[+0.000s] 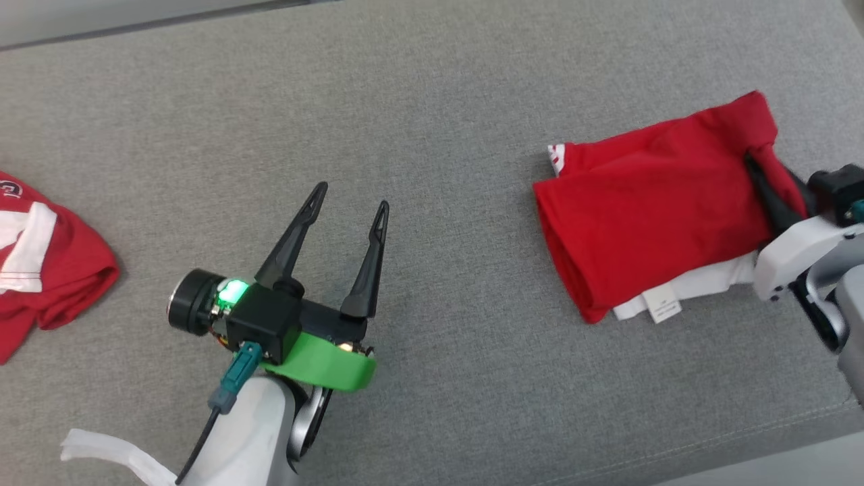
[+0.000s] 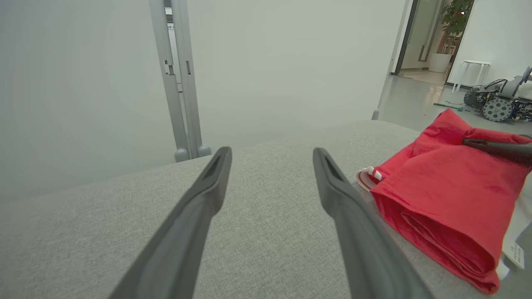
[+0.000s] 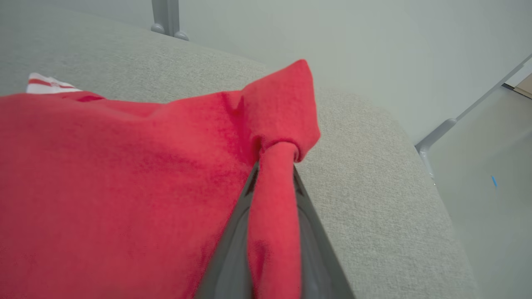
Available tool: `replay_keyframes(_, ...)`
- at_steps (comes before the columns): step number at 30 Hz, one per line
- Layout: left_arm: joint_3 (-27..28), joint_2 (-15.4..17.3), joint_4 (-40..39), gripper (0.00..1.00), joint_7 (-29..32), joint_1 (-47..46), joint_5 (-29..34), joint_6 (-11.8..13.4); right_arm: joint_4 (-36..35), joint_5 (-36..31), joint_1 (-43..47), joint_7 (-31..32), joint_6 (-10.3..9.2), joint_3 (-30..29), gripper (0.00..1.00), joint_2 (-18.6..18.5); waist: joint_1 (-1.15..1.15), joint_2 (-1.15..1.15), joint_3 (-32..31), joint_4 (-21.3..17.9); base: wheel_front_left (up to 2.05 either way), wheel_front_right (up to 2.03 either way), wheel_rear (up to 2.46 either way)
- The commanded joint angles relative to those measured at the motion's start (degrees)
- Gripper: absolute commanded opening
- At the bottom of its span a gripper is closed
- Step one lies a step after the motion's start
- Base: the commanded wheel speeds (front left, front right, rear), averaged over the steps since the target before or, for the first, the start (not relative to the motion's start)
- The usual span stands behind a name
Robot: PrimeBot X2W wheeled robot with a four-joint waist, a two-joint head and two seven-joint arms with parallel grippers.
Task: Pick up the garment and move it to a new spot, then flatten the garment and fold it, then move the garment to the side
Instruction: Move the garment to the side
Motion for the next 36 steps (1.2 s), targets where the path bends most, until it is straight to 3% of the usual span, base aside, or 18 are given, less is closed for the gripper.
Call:
replay_keyframes(1,0.31,0.85,-0.49,1.0,-0.01,-2.34,0.84,-0.48,-0.09,-0.38,-2.17,-0.26,-0.1,-1.13,0.0,-1.28,0.0,0.0,6.78,-4.22,0.0,0.0,0.0)
replay_keyframes(11,-1.29,3.26,-2.08,1.0,0.0,-9.76,2.28,-1.15,6.4,-5.39,-11.09,-0.22,-0.1,-5.39,0.0,-5.52,0.0,0.0,14.55,-4.84,0.0,0.0,0.0)
replay_keyframes(24,-0.73,4.13,-2.73,1.0,-0.01,-9.12,1.27,-1.24,14.48,-8.39,-16.97,-0.23,-0.1,-10.71,0.0,-7.52,0.0,0.0,14.94,-2.69,0.0,0.0,0.0)
replay_keyframes(25,-0.62,3.92,-2.73,1.0,-0.01,-9.04,1.14,-1.24,14.42,-9.14,-16.96,-0.23,-0.1,-11.14,0.75,-7.65,0.0,0.0,14.64,-2.5,0.0,0.0,0.0)
replay_keyframes(26,-0.5,3.78,-2.7,1.0,-0.01,-8.96,0.98,-1.25,14.21,-9.51,-16.83,-0.23,-0.1,-11.59,1.0,-7.56,0.0,0.0,14.31,-2.36,0.0,0.0,0.0)
replay_keyframes(32,0.71,2.44,-2.1,1.0,-0.01,-7.39,-0.27,-1.24,10.82,-10.62,-14.02,-0.23,-0.1,-15.23,1.0,-5.78,0.0,0.0,9.19,-1.27,0.0,0.0,0.0)
replay_keyframes(36,2.6,1.49,-1.63,1.0,0.0,-5.12,-2.04,-1.16,3.57,-8.85,-10.95,-0.23,-0.09,-20.1,1.0,-2.24,0.0,0.0,3.91,-0.04,0.0,0.0,0.0)
